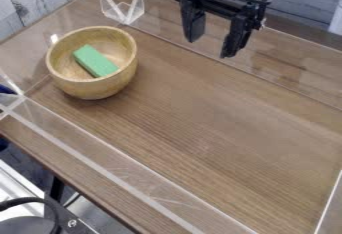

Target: Remove the green block from inside the brown bowl and put it on the table

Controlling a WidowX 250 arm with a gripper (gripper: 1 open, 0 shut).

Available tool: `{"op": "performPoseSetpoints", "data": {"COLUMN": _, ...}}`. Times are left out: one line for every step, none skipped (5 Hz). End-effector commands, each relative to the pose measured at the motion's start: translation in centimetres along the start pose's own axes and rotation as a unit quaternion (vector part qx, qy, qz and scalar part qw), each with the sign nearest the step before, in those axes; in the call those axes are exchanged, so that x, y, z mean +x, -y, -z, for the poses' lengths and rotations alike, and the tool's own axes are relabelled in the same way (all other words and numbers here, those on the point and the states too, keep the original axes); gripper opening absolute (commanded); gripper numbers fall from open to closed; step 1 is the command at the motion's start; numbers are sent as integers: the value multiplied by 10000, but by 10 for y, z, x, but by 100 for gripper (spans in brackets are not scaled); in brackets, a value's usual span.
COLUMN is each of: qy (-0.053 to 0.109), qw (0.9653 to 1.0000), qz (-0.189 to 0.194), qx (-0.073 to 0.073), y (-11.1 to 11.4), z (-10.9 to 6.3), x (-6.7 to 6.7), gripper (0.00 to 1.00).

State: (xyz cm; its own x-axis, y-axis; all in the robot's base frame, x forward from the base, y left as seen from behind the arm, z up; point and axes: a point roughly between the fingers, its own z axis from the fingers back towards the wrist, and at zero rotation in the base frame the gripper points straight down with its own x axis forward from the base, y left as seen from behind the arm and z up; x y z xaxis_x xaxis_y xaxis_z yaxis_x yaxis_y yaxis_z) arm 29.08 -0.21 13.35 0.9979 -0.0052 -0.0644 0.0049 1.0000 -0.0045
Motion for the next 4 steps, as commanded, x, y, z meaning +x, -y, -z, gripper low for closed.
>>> {"op": "performPoseSetpoints", "data": {"qy": -158, "qw": 9993, "qz": -349, "qx": -17, "y": -11, "z": 8, "x": -2, "gripper": 100}}
{"op": "performPoseSetpoints", "data": {"qy": -89, "qw": 9955, "qz": -949, "qx": 12, "y": -34, "z": 7, "x": -18, "gripper": 100}}
{"op": "performPoseSetpoints", "data": {"qy": 73, "qw": 9853, "qz": -1704, "qx": 34, "y": -74, "z": 2, "x": -31, "gripper": 100}}
{"op": "performPoseSetpoints", "data": {"qy": 239, "qw": 9676, "qz": -2514, "qx": -54, "y": -119, "z": 1, "x": -28, "gripper": 0}}
